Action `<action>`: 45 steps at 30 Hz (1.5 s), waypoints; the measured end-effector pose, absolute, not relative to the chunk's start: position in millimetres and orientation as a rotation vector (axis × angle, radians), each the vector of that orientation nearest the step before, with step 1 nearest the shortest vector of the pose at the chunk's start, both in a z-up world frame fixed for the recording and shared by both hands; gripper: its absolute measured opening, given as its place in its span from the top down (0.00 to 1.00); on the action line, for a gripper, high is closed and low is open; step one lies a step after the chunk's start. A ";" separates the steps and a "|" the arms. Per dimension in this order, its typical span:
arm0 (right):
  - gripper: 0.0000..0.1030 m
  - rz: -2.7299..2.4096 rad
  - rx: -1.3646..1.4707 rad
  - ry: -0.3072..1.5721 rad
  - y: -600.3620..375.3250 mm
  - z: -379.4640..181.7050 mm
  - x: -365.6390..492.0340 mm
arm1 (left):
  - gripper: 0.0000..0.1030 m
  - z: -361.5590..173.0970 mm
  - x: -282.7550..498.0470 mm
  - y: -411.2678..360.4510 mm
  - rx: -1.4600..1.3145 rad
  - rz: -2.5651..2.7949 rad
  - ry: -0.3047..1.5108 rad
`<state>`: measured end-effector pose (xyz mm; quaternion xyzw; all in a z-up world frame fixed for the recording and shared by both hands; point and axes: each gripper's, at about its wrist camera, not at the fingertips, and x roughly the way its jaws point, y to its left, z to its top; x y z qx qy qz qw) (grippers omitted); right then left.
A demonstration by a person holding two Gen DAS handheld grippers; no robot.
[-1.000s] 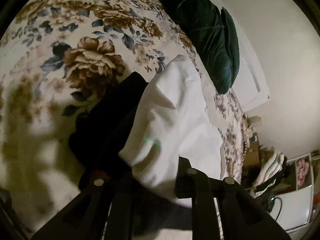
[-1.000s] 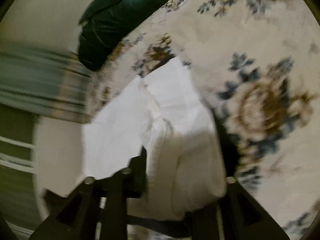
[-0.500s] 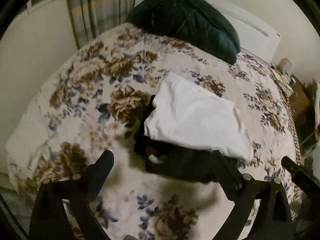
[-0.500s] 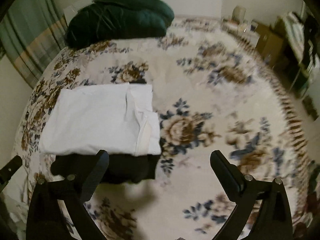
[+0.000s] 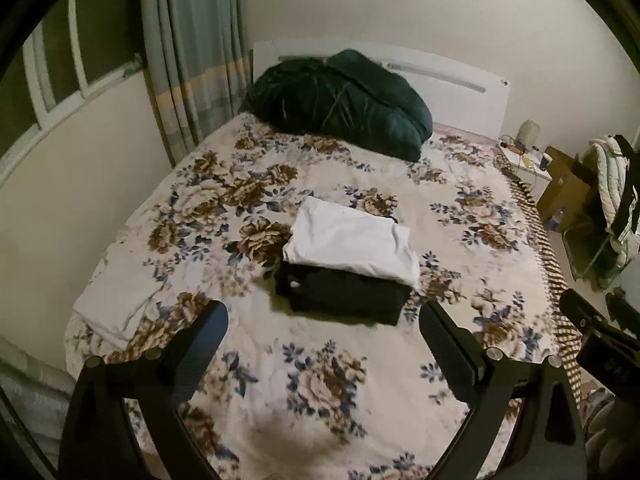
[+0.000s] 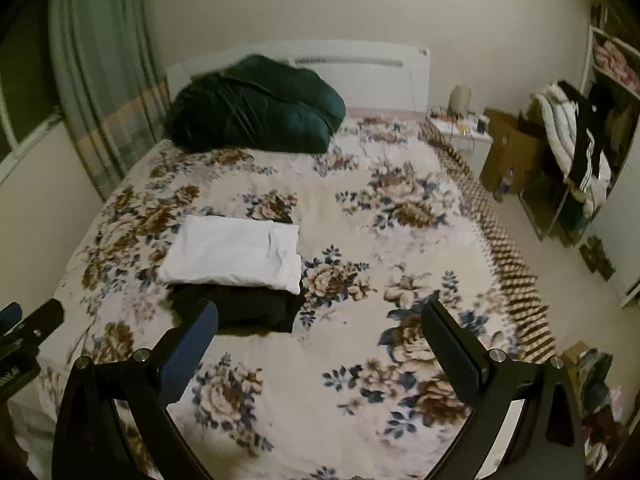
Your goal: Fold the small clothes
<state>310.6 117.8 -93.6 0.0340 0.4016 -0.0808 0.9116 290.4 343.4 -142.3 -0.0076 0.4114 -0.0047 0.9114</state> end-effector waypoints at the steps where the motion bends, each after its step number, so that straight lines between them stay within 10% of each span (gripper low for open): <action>1: 0.00 -0.164 0.060 0.814 118.5 -79.9 293.9 | 0.05 -133.7 278.0 340.5 -0.018 -0.018 0.842; 19: 0.00 -0.121 0.030 0.675 112.2 67.6 76.2 | 0.05 -48.5 131.9 321.0 0.011 -0.041 0.745; 45: 0.00 -0.111 0.047 0.644 133.0 98.9 39.7 | 0.00 -28.1 96.8 333.1 0.033 -0.038 0.674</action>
